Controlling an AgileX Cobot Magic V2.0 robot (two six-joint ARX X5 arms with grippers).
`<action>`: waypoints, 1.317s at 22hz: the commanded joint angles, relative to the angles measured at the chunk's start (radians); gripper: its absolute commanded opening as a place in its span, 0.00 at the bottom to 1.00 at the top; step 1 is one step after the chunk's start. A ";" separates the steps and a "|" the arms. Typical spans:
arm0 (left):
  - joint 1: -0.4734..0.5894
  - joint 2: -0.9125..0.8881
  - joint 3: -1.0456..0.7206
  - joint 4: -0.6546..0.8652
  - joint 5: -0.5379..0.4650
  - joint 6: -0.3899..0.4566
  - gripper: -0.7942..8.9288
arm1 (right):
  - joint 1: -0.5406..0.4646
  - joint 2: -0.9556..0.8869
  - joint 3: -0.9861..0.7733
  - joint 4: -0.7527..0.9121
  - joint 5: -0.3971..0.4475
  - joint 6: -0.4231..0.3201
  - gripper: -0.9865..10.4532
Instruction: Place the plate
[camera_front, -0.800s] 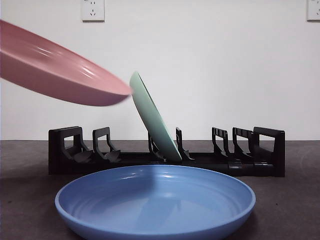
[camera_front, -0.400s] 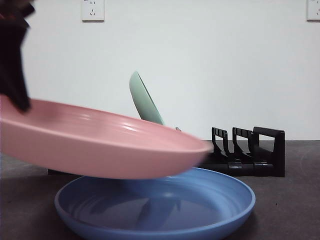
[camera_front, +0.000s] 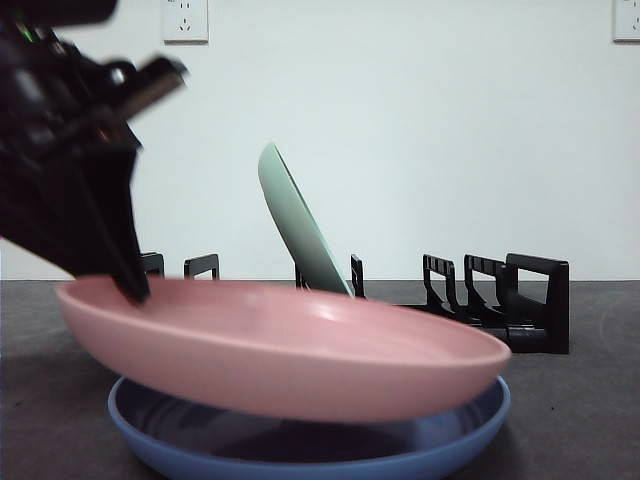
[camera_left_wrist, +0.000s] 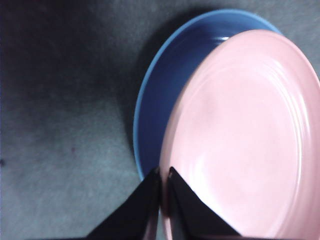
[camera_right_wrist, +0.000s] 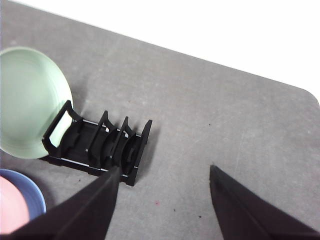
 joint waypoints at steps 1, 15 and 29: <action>-0.007 0.062 0.004 0.043 0.014 -0.005 0.09 | 0.009 0.002 0.019 0.004 -0.003 0.000 0.34; -0.005 0.167 0.004 0.145 -0.031 -0.024 0.38 | 0.009 0.005 0.019 -0.031 -0.026 0.012 0.34; -0.004 -0.002 0.067 0.004 -0.132 0.032 0.45 | 0.009 0.007 0.019 -0.037 -0.101 0.012 0.34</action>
